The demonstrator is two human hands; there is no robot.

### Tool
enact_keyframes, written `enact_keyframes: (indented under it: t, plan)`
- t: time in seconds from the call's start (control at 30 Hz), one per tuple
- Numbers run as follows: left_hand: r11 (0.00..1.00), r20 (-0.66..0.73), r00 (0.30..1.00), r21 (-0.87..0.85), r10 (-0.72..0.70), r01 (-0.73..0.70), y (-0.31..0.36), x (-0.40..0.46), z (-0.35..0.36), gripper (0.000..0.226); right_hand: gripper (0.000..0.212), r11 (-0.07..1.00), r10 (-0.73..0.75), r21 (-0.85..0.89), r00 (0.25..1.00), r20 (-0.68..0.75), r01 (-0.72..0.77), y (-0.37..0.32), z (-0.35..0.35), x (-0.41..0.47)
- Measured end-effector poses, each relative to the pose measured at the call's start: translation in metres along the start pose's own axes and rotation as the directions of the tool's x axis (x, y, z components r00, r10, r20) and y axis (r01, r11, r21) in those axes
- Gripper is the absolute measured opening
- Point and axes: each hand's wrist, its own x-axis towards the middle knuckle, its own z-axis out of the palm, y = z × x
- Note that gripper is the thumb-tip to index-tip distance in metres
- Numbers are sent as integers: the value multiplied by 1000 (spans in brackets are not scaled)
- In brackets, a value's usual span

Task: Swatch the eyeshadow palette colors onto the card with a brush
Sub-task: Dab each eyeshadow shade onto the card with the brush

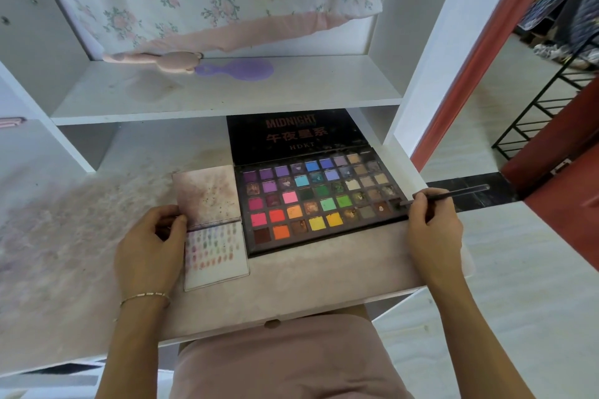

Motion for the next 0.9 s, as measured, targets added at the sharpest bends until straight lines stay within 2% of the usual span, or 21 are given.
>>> enact_keyframes:
  t: [0.43, 0.5, 0.57, 0.73, 0.9]
  plan:
    - [1000, 1, 1000, 1, 11, -11, -2, -1, 0, 13, 7, 998, 1, 70, 999, -33, 1, 0, 1, -4]
    - [1000, 2, 1000, 1, 8, -8, -2, -1, 0, 13, 13, 994, 0, 107, 1000, -10, 1, -3, 3, -8]
    - [1000, 3, 1000, 1, 6, -6, -2, -1, 0, 13, 21, 989, -11, 151, 999, 37, 5, -8, 6, -15]
    - [1000, 7, 1000, 10, 5, -5, 1, -2, 3, 14, 20, 948, -82, 319, 974, 211, 11, -23, 21, -35]
    - [1000, 3, 1000, 13, 6, -6, 1, -2, 4, 13, 22, 902, -185, 432, 900, 394, -4, -45, 43, -66]
